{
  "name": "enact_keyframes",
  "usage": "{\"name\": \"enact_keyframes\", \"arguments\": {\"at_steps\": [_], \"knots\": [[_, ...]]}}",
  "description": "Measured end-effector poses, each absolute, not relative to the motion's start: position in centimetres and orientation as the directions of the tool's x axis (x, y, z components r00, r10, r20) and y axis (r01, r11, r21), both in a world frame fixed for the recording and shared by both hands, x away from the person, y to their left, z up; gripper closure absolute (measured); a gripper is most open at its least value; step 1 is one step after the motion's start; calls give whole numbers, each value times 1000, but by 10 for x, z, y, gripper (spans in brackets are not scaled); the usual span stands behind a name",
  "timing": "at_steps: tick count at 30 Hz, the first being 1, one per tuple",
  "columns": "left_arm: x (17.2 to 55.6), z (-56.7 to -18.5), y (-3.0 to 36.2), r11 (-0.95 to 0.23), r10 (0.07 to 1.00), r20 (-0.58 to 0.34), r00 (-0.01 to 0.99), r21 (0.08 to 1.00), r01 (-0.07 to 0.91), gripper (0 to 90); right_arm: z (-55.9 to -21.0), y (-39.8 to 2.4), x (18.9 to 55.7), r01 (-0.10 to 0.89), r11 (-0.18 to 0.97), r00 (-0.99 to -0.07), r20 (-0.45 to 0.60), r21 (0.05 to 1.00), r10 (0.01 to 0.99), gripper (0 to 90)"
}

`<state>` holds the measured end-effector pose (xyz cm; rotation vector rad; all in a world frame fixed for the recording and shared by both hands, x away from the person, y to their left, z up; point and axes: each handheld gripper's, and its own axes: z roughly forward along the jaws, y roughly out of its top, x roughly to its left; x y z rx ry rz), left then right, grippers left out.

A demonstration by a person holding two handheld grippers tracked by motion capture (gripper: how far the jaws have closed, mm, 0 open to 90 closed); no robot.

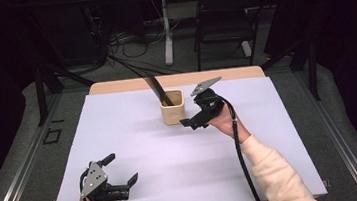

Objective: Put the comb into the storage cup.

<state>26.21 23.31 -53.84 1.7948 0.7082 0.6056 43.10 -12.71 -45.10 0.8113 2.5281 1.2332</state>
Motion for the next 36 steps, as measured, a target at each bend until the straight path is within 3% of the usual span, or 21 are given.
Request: {"name": "enact_keyframes", "arguments": {"at_steps": [24,36], "knots": [[262,-538,234,-264,710,73,700,949,170,10,-475,-159,401,415,510,-798,32,753,602,0],[262,-537,234,-263,711,72,700,950,169,10,-481,-171,381,403,473,-784,30,783,620,0]]}}
